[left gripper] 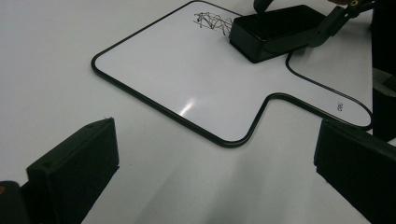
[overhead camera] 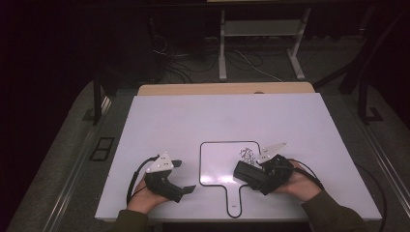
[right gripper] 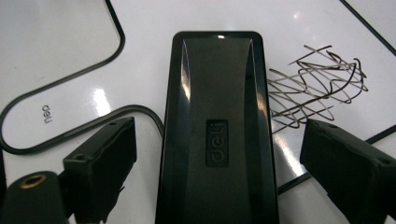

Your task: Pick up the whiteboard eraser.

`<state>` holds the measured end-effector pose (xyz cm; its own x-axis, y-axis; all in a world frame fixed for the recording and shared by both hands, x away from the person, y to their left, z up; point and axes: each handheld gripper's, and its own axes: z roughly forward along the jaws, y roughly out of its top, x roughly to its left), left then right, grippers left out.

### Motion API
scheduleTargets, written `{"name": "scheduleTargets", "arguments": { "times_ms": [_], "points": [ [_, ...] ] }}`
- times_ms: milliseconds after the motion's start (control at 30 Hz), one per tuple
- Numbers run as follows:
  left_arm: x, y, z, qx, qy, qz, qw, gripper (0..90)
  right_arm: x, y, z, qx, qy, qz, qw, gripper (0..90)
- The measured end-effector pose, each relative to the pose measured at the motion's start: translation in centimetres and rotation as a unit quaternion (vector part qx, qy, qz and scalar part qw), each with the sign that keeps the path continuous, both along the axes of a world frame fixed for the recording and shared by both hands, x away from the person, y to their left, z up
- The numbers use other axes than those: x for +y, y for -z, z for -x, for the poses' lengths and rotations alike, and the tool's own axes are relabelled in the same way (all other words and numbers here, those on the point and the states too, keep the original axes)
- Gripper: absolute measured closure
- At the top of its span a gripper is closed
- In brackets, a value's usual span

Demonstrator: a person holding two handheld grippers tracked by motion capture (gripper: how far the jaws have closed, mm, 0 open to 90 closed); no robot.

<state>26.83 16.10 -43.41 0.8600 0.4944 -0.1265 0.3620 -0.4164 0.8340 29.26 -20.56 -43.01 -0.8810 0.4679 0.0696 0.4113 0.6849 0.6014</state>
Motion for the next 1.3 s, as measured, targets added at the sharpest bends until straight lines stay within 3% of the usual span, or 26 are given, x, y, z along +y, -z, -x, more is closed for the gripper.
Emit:
{"name": "scheduleTargets", "arguments": {
  "times_ms": [200, 567, 1300],
  "points": [
    [-0.01, 0.00, 0.01, 0.000, 0.000, 0.000, 1.0000, 0.0, 0.10, 0.20, 0.10, -0.003, -0.003, 0.007, 1.0000, 15.6],
    [-0.04, 0.02, 0.01, 0.001, 0.001, 0.000, 1.0000, 0.0, 0.13, 0.29, 0.15, -0.015, -0.003, 0.008, 0.9999, 24.0],
    [-0.04, 0.02, 0.02, 0.001, 0.003, 0.000, 1.0000, 0.0, 0.16, 0.32, 0.21, -0.013, -0.008, 0.014, 0.9998, 37.5]
  ]
}}
